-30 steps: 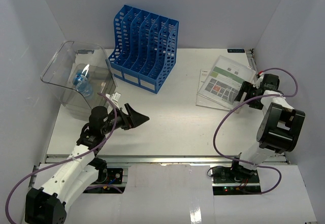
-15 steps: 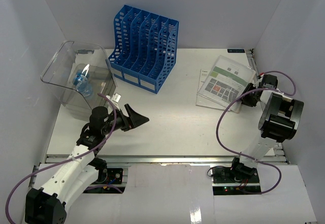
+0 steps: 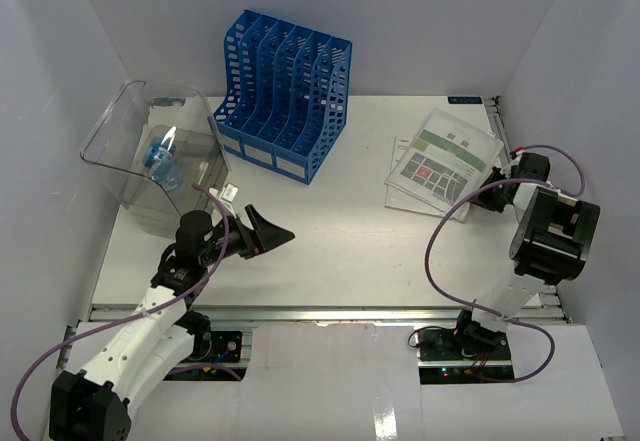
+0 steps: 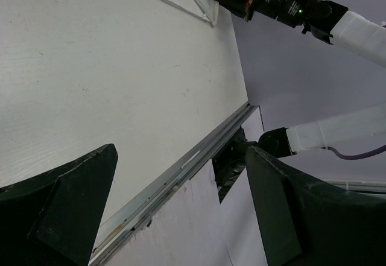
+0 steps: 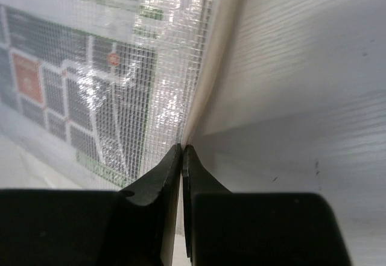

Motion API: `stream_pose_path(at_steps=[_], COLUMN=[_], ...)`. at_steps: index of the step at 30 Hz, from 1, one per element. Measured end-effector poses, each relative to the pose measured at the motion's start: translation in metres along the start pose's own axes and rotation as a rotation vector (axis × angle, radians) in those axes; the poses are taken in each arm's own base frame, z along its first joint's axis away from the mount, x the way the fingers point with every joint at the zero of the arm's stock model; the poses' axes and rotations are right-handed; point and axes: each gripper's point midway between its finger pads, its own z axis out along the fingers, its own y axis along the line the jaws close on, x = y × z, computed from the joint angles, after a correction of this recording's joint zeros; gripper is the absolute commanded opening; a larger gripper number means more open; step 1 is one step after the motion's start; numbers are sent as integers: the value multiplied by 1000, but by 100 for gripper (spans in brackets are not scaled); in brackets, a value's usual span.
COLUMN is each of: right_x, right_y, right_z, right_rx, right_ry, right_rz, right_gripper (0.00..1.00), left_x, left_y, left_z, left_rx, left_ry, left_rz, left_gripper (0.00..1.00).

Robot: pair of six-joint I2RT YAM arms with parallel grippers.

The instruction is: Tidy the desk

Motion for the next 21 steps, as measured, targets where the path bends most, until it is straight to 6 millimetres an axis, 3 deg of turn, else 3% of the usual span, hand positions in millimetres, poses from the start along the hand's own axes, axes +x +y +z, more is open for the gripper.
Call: stream_pose_path(at_steps=[8,13,21], right_x=[7,13,26], right_y=[45,62,80], right_z=[-39,-53,-70], right_rx=[-207,-285,-381], right_ry=[-51,-63,-42], right_rz=[-65,-93,-110], right_gripper=[8,8,8], left_x=[2,2,12], left_y=[8,9,7], left_z=[17,32,77], left_rx=[24,42,59], left_ry=[21,37,107], left_rz=[-32,-48,-84], left_gripper=[98,98,98])
